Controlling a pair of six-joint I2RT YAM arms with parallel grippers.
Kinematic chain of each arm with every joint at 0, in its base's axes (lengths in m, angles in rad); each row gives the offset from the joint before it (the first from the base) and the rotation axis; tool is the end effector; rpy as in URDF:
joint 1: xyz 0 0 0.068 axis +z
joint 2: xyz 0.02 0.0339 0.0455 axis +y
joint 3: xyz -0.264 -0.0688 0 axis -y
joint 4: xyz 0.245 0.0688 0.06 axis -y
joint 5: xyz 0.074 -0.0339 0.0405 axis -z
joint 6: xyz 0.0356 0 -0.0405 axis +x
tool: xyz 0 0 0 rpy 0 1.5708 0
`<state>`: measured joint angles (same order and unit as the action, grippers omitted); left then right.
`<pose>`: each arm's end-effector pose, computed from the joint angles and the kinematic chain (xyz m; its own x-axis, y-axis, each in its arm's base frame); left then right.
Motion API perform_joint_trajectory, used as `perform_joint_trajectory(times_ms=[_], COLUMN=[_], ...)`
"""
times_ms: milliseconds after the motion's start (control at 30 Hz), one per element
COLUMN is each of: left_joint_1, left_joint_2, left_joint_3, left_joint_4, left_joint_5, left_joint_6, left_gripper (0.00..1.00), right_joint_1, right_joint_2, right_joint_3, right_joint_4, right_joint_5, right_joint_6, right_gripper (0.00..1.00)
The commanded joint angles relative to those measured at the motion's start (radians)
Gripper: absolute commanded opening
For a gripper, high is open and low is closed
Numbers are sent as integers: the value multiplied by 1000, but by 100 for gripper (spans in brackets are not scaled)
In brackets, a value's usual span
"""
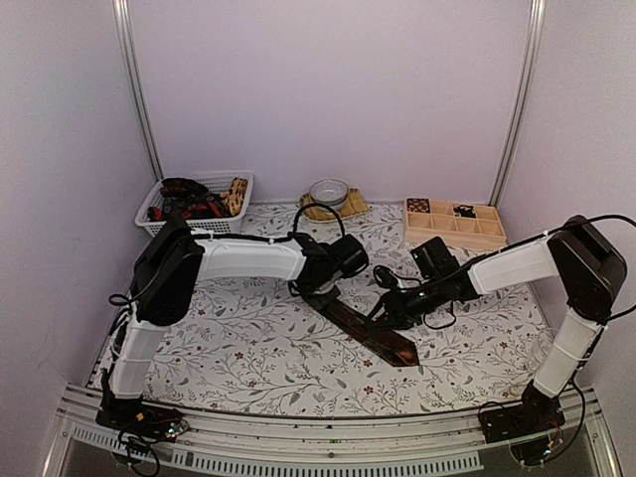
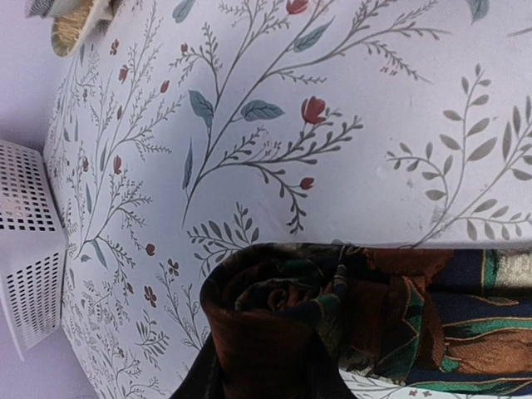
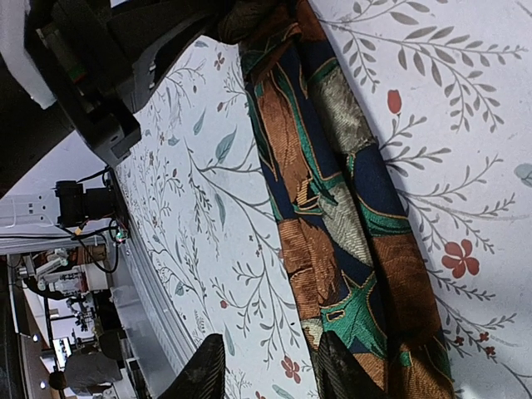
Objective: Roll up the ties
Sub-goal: Roll the tie at the center of the board.
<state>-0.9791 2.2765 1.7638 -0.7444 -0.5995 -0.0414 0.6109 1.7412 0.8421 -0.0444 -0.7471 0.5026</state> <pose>0.2766 -0.3756 0.1482 -0.5544 0.7638 -0.3305 0.5657 0.6372 0.5235 0.2507 0.2051 0.1382 -0.9413 -0.2277 -0.2494 -0.3356 0.5499 0.7649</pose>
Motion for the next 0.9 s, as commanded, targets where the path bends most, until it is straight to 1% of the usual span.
perform_joint_trajectory(times_ms=[0, 133, 267, 467, 567, 733, 800, 867], left_joint_1=[-27, -53, -77, -105, -111, -114, -115, -118], left_joint_2=[99, 138, 160, 152, 146, 149, 153, 162], left_joint_3=[31, 77, 92, 98, 100, 99, 97, 99], left_joint_4=[-101, -135, -154, -162, -155, -152, -161, -186], left_joint_5=[34, 35, 34, 74, 124, 174, 167, 117], left_joint_6=[-9, -20, -29, -36, -41, -44, -41, -44], left_gripper=[0, 0, 0, 0, 7, 11, 12, 13], right_joint_1=[-8, -8, -8, -8, -8, -11, -12, -13], right_joint_2=[-38, 10, 61, 118, 124, 126, 128, 134], right_joint_3=[-42, -63, -75, -93, -90, -88, -86, -85], right_joint_4=[10, 49, 67, 105, 110, 103, 99, 93], right_joint_5=[-9, -12, -15, -21, -19, -10, -5, 1], right_joint_6=[20, 41, 45, 58, 63, 61, 59, 53], right_gripper=[38, 36, 34, 33, 32, 32, 32, 32])
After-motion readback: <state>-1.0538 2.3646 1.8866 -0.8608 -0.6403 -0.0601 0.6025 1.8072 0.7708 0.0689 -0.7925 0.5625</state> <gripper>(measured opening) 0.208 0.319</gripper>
